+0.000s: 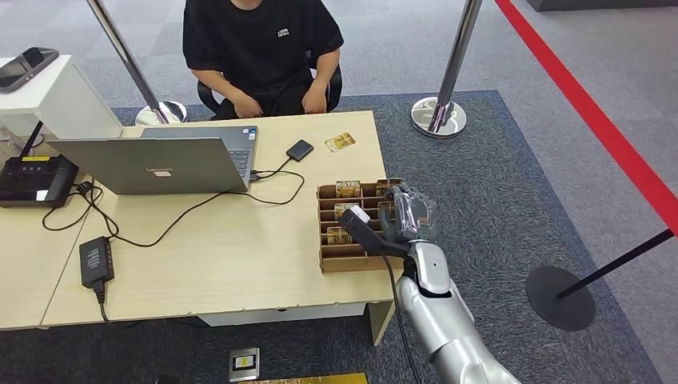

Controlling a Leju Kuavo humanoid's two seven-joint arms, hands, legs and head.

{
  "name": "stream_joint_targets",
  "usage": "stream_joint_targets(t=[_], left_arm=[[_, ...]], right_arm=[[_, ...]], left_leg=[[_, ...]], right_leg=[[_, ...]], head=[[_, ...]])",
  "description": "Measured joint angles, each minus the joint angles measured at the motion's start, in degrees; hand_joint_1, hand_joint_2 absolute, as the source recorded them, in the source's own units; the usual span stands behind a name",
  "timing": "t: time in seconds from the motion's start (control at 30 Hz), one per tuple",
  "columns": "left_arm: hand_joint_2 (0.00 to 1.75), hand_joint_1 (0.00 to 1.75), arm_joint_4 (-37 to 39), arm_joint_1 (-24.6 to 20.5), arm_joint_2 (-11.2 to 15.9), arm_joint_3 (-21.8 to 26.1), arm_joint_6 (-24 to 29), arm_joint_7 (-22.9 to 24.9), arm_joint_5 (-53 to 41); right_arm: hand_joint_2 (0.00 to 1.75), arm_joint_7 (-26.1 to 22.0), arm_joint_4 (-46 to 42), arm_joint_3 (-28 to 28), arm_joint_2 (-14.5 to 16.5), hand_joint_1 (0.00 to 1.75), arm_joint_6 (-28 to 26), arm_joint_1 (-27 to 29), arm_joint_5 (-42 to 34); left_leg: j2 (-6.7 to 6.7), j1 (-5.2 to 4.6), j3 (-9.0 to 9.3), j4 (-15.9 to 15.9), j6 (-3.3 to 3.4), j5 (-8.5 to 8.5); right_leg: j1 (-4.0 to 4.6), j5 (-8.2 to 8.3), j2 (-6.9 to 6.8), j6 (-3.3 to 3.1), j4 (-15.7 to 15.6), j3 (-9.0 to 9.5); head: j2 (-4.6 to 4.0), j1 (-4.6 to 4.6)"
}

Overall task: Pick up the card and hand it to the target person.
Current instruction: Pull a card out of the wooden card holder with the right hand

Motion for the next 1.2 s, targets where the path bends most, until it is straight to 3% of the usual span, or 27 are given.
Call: stream_joint_targets(t=[0.73, 1.2], left_arm=[[0.00, 0.00, 0.00, 0.00, 0.00, -0.55, -0.20, 0.29, -0.25], [0.00, 0.00, 0.00, -0.01, 0.00, -0.81, -0.22, 0.00, 0.05]], right_arm=[[1.75, 0.06, 0.06, 0.01, -0.02, 0.90, 1.20, -0.03, 0.32], [1.75, -0.29, 0.00, 0.00, -0.02, 1.25, 0.81, -0.03, 0.07]], left_leg=[[0.00, 0.00, 0.00, 0.00, 0.00, 0.00], [0.00, 0.00, 0.00, 0.00, 0.00, 0.00]], right_leg=[[0.00, 0.00, 0.00, 0.00, 0.00, 0.00], [0.00, 0.00, 0.00, 0.00, 0.00, 0.00]], head=[[0.00, -0.02], [0.00, -0.02]])
